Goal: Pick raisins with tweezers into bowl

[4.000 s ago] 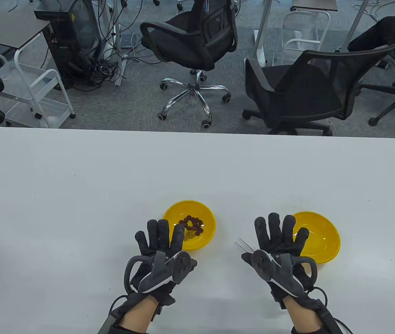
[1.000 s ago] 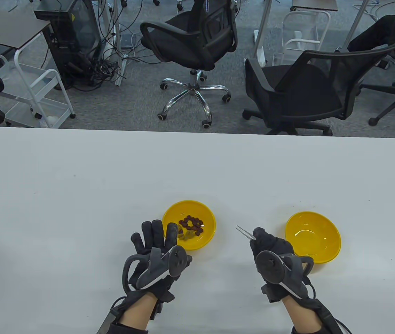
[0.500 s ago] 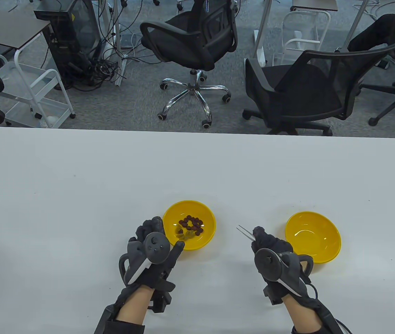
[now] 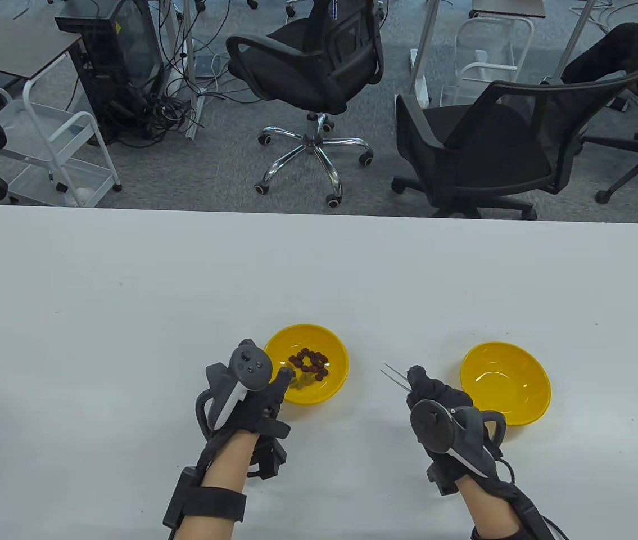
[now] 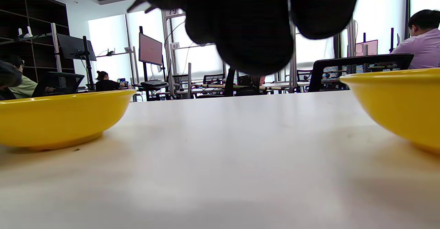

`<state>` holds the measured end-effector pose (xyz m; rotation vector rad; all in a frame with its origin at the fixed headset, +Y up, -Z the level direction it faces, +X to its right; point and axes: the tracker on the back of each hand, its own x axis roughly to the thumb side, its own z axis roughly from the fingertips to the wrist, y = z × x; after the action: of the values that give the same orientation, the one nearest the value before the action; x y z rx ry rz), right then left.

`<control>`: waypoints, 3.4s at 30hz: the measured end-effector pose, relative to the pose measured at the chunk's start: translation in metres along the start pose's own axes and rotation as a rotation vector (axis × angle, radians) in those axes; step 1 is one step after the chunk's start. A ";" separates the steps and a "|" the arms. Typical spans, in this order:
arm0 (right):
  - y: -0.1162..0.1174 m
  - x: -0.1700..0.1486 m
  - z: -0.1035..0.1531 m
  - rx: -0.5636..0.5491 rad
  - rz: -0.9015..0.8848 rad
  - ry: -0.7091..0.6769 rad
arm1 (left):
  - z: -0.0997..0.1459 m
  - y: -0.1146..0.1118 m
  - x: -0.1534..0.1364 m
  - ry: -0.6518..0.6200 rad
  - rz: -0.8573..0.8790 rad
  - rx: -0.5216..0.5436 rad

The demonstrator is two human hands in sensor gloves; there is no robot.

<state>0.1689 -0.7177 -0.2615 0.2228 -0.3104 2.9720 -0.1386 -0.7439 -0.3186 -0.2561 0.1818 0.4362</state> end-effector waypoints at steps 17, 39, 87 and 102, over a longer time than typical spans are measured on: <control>0.001 -0.001 0.000 0.012 0.005 0.006 | -0.021 -0.007 0.003 0.153 -0.004 -0.071; -0.005 -0.009 -0.001 -0.022 -0.045 0.044 | 0.017 0.003 0.011 -0.088 0.208 -0.093; -0.017 0.032 0.017 -0.111 0.051 -0.254 | 0.053 -0.023 0.007 -0.259 0.229 -0.116; -0.005 0.060 0.028 -0.091 0.297 -0.427 | 0.056 -0.026 0.012 -0.286 0.218 -0.138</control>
<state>0.1144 -0.7113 -0.2233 0.8757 -0.5701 3.1611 -0.1097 -0.7463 -0.2630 -0.3072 -0.1025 0.6971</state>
